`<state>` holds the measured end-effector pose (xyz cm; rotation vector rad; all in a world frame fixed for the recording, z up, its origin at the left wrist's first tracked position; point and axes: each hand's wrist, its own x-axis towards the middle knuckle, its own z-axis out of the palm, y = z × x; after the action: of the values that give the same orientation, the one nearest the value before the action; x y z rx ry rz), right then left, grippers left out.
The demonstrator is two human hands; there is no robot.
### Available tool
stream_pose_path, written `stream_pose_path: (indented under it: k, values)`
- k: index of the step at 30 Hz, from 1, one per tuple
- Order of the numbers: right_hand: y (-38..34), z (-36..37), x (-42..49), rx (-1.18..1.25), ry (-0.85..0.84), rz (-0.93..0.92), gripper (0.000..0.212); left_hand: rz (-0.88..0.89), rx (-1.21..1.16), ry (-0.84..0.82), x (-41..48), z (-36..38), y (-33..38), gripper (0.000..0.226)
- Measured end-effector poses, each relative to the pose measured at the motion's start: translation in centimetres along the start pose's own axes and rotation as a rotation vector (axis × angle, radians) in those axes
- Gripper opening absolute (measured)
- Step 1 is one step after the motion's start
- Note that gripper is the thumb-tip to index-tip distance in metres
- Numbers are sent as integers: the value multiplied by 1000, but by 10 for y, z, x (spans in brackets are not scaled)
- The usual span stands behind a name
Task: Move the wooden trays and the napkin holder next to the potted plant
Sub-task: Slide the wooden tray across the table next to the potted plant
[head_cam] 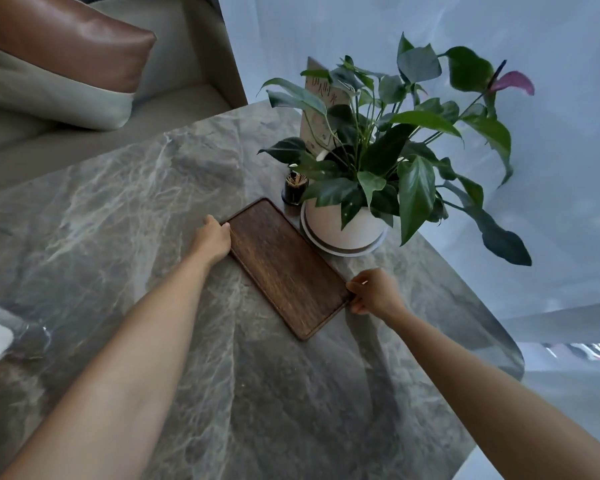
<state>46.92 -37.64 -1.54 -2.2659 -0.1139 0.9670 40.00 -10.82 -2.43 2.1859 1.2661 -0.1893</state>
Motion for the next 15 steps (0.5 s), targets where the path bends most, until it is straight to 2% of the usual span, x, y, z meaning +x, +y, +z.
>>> stream_pose_path:
  k: [9, 13, 15]
  values:
    - [1, 0, 0, -76, 32, -8, 15, 142, 61, 2, -1, 3, 4, 43]
    - [-4, 1, -10, -145, 69, -8, 22, 176, 87, -46, -13, -1, -1, 56]
    - [-7, 1, -20, -273, 148, -54, 28, 209, 180, 9, -24, -6, -9, 59]
